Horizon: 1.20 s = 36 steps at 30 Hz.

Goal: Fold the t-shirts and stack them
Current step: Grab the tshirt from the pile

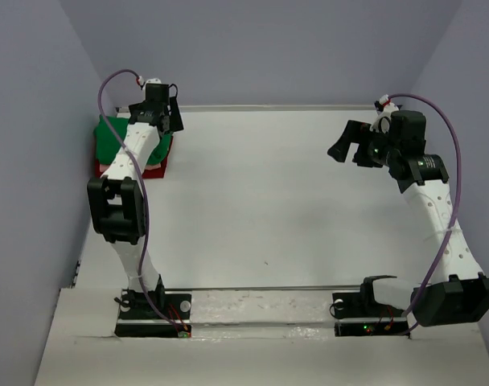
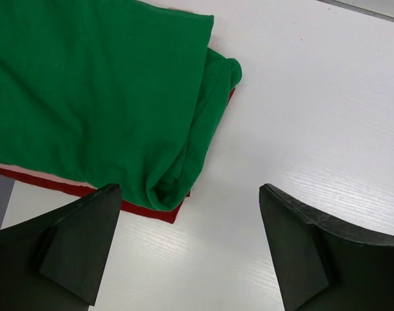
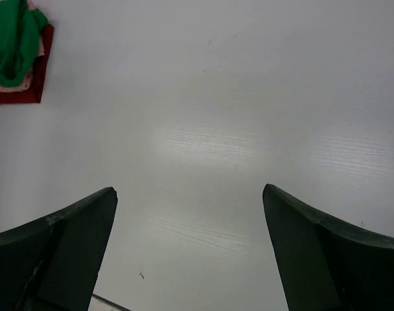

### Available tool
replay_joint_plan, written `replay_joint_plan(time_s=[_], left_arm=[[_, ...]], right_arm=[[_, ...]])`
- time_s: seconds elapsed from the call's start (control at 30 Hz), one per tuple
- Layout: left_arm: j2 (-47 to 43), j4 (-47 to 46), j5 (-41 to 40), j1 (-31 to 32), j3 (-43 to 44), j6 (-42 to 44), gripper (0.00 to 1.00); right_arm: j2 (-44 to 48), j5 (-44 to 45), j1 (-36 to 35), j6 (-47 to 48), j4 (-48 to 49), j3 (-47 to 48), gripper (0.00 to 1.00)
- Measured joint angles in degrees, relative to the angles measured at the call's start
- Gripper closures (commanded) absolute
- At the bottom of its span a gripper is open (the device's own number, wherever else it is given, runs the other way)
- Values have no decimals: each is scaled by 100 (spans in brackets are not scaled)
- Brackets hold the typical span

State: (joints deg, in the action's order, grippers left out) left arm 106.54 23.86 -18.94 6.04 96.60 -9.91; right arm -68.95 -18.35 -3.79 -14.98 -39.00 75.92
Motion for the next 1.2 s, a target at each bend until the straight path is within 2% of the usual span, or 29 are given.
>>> replay_joint_plan(time_s=[0.27,0.67,1.0,1.07,1.13,1.2], left_arm=[[577,208,116,-332,538,-7,1],[852,289,225,-402,568,-4,1],[1545,507,186,-538,835,-83,1],[1589,555,140,-566,848,-111,7],[1606,605,105,-610,855,-144,21],[1609,638,55,-656,855,-179,30]], right_arm=[[50,-4,0,22,0,-2,0],[68,2,0,24,-2,-2,0],[68,37,0,24,-4,-2,0],[68,42,0,24,-2,-2,0],[68,39,0,24,-2,-2,0],[59,39,0,24,-4,-2,0]])
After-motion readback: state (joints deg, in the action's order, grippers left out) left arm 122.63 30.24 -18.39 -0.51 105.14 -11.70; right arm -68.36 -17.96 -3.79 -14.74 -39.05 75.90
